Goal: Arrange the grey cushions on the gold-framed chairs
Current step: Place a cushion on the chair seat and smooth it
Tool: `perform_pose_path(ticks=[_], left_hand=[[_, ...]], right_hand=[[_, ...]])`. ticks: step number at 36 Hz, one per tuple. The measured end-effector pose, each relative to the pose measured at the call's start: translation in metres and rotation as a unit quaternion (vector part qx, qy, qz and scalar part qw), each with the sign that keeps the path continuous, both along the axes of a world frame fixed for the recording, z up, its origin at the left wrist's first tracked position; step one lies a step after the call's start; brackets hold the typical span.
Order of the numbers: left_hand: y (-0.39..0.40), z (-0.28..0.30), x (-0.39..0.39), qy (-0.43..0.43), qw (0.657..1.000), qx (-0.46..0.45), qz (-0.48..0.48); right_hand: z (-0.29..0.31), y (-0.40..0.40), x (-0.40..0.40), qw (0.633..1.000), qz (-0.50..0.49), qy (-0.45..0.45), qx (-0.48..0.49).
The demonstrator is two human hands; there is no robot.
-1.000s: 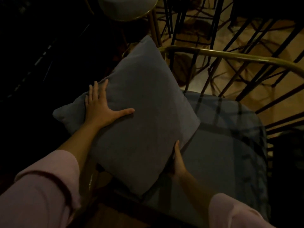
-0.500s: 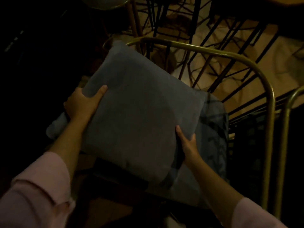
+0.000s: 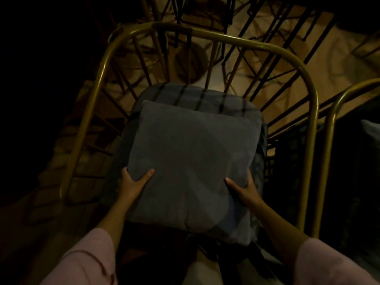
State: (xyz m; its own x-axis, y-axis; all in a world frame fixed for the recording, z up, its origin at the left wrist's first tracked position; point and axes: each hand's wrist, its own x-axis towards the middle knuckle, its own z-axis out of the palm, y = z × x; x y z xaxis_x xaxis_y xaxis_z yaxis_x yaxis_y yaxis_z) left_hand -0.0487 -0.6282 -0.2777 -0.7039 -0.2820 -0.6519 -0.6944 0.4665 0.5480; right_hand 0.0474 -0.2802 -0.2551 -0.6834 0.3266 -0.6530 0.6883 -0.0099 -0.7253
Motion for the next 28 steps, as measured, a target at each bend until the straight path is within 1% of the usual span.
perform_pose_path(ticks=[3, 6, 9, 11, 14, 17, 21, 24, 28], left_hand=[[0.006, -0.002, 0.006, 0.007, 0.999, -0.043, -0.008], [0.02, 0.003, 0.015, 0.036, 0.996, -0.085, 0.002], [0.044, 0.018, 0.029, 0.082, 0.987, -0.138, 0.001], [0.065, 0.029, 0.041, 0.111, 0.981, -0.156, -0.015], [0.104, 0.044, 0.061, 0.143, 0.981, -0.127, -0.036], [0.153, 0.059, 0.084, 0.167, 0.981, -0.083, -0.059], [0.233, 0.083, 0.113, 0.193, 0.975, -0.026, -0.105], [0.298, 0.1, 0.137, 0.205, 0.967, 0.015, -0.151], [0.389, 0.121, 0.172, 0.207, 0.95, 0.077, -0.221]], right_hand=[[-0.004, 0.005, 0.002, 1.0, 0.022, -0.002, 0.005], [0.0, 0.009, 0.001, 1.0, 0.024, -0.001, 0.019], [0.012, 0.013, 0.004, 0.999, 0.003, 0.017, 0.039], [0.026, 0.019, 0.009, 0.997, -0.02, 0.032, 0.061], [0.049, 0.037, 0.018, 0.99, -0.012, 0.072, 0.125], [0.074, 0.07, 0.036, 0.98, 0.005, 0.085, 0.183], [0.11, 0.131, 0.075, 0.952, 0.005, 0.132, 0.275], [0.132, 0.19, 0.119, 0.934, -0.056, 0.161, 0.314], [0.151, 0.272, 0.182, 0.912, -0.158, 0.157, 0.345]])
